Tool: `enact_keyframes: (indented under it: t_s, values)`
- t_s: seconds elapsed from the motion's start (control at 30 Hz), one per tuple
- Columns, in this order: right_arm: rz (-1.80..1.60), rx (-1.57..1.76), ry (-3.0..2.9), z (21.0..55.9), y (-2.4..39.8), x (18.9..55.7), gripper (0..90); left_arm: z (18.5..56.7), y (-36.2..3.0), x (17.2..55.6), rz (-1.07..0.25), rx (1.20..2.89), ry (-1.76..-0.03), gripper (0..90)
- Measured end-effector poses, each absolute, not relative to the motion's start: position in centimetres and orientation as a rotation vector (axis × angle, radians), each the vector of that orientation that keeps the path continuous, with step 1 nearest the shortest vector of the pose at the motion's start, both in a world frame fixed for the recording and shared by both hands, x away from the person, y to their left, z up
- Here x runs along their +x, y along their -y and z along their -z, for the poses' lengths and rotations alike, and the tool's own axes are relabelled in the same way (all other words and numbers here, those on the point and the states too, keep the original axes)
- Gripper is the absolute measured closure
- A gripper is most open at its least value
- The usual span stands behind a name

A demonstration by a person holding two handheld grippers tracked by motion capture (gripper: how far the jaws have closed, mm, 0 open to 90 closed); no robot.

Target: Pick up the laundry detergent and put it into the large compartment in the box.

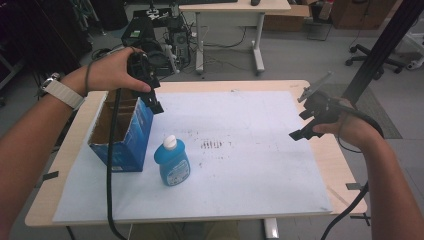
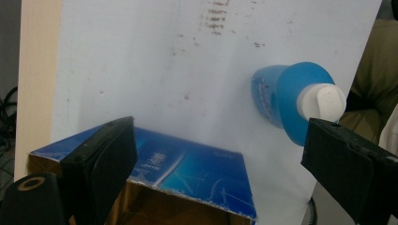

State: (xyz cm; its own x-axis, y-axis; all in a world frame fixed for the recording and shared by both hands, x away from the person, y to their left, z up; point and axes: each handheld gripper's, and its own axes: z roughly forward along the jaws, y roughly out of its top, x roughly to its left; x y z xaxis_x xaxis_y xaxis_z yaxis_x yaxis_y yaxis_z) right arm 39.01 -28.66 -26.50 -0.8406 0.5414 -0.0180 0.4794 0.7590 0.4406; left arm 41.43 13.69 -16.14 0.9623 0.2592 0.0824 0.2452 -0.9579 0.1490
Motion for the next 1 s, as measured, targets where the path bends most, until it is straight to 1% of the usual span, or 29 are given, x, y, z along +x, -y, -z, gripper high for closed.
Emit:
enact_keyframes:
  t_s: [0.13, 0.4, 0.67, 0.87, 1.0]
  values:
    - [-0.642, 0.822, -2.809, 26.5, 28.6, 39.0, 12.9, 15.9, -13.8, 41.4, -0.161, 2.965, -0.409, 9.5]
    - [-0.644, 0.82, -2.809, 26.4, 28.6, 38.9, 12.9, 14.9, -14.0, 40.8, -0.106, 2.933, -0.465, 8.7]
    - [-0.652, 0.807, -2.81, 26.4, 28.4, 38.9, 12.9, 14.4, -13.8, 40.0, -0.121, 2.937, -0.537, 8.8]
    - [-0.645, 0.81, -2.815, 26.6, 28.5, 38.7, 12.9, 14.1, -13.7, 39.3, -0.119, 2.933, -0.557, 9.7]
    - [-0.648, 0.811, -2.811, 26.6, 28.6, 38.5, 12.9, 13.8, -13.7, 38.8, -0.158, 2.926, -0.613, 8.2]
